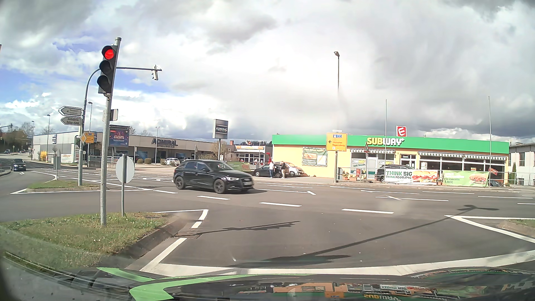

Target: Follow the waypoints while adhering to traffic rules and regulations

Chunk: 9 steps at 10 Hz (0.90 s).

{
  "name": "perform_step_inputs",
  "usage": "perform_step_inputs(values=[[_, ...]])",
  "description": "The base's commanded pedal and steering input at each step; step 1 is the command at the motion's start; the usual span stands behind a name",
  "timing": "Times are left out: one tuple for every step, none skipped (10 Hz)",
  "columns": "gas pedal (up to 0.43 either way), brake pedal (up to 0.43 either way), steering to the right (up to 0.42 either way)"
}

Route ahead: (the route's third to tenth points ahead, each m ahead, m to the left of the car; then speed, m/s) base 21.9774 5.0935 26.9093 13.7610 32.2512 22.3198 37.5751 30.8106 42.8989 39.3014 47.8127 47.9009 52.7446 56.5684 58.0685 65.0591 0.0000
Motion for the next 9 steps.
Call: perform_step_inputs(values=[[0.000, 0.311, 0.012], [0.000, 0.311, 0.012], [0.000, 0.311, 0.012], [0.000, 0.311, 0.012], [0.000, 0.311, 0.012], [0.000, 0.311, 0.012], [0.000, 0.311, 0.012], [0.000, 0.311, 0.012], [0.000, 0.311, 0.012]])
